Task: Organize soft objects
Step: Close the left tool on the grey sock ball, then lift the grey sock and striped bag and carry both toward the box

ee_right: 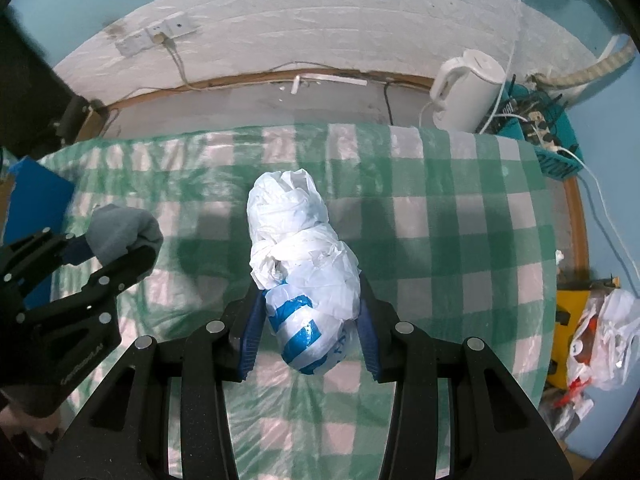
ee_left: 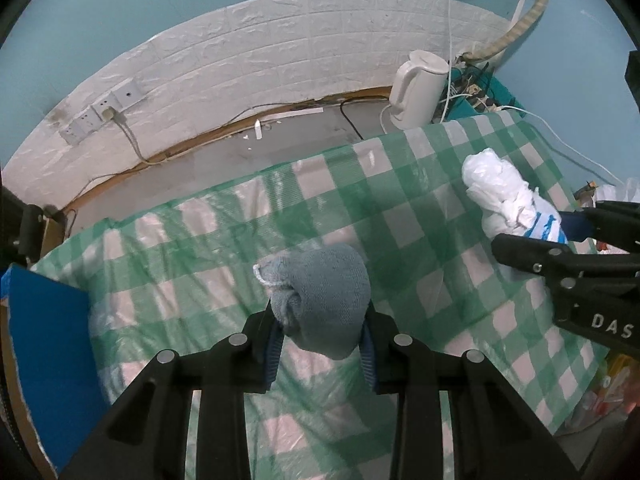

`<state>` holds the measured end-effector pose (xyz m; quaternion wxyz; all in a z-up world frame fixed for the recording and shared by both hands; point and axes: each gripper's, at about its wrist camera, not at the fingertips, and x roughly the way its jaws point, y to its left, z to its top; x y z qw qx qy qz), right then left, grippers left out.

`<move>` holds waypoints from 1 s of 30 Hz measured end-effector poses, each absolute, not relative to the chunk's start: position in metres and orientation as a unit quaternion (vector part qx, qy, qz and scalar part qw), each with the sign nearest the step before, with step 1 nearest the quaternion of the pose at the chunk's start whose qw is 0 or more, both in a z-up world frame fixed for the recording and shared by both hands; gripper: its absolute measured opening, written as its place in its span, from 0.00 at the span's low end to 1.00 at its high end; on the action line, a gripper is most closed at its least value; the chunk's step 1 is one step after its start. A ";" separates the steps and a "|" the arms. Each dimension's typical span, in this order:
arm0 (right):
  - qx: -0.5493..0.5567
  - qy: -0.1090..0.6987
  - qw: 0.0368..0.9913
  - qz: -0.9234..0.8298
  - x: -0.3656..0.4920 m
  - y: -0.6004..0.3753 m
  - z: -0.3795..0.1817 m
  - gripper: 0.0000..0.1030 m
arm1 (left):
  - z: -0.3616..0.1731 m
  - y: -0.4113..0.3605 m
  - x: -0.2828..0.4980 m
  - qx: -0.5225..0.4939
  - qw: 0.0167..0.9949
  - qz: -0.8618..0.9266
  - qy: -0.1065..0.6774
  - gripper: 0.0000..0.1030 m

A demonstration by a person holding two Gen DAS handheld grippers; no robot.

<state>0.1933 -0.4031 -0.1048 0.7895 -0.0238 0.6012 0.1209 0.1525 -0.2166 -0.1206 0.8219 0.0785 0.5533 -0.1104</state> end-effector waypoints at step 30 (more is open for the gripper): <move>-0.041 0.555 0.804 0.210 0.120 -0.313 -0.034 0.40 | -0.045 -0.124 0.061 0.136 0.850 -0.090 0.500 0.32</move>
